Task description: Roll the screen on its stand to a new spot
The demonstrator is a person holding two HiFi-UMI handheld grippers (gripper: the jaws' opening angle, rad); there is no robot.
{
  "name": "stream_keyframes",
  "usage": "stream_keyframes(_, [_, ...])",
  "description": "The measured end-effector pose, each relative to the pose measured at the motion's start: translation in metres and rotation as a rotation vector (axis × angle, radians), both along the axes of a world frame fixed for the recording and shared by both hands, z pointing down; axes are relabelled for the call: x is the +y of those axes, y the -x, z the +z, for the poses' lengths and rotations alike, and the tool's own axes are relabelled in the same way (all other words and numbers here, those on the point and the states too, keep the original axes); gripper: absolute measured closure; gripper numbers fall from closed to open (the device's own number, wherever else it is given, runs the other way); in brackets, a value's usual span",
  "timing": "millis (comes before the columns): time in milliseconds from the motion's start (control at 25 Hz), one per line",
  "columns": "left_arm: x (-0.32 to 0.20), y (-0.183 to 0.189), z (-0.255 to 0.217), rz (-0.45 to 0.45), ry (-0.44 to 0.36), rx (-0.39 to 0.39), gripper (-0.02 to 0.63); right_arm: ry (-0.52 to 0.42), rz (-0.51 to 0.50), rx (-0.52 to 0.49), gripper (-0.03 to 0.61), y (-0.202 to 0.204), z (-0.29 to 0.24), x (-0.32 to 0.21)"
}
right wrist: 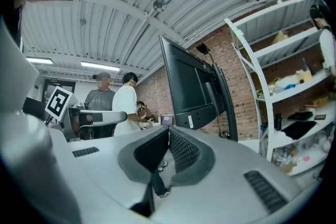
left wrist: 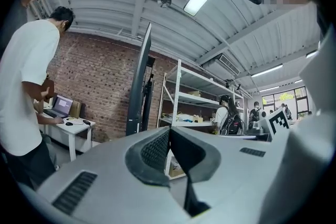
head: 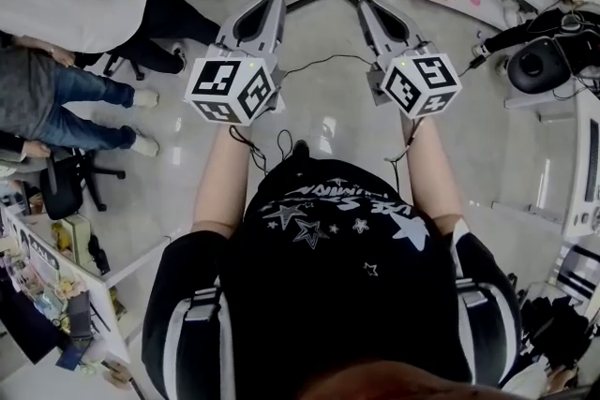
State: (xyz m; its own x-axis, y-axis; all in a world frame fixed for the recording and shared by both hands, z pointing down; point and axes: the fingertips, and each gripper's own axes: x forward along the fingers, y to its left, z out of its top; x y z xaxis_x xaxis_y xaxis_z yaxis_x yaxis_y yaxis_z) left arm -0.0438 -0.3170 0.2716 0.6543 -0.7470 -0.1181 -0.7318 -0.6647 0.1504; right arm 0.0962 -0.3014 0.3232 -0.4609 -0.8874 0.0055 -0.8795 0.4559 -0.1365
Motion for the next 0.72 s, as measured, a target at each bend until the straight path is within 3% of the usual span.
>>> stream_keyframes(480, [-0.089, 0.039, -0.002, 0.002, 0.022, 0.022, 0.603, -0.018, 0.046, 0.012, 0.571, 0.033, -0.010, -0.074])
stream_keyframes(720, [-0.119, 0.039, -0.002, 0.021, 0.011, 0.001, 0.603, 0.003, 0.075, 0.007, 0.571, 0.033, 0.000, -0.095])
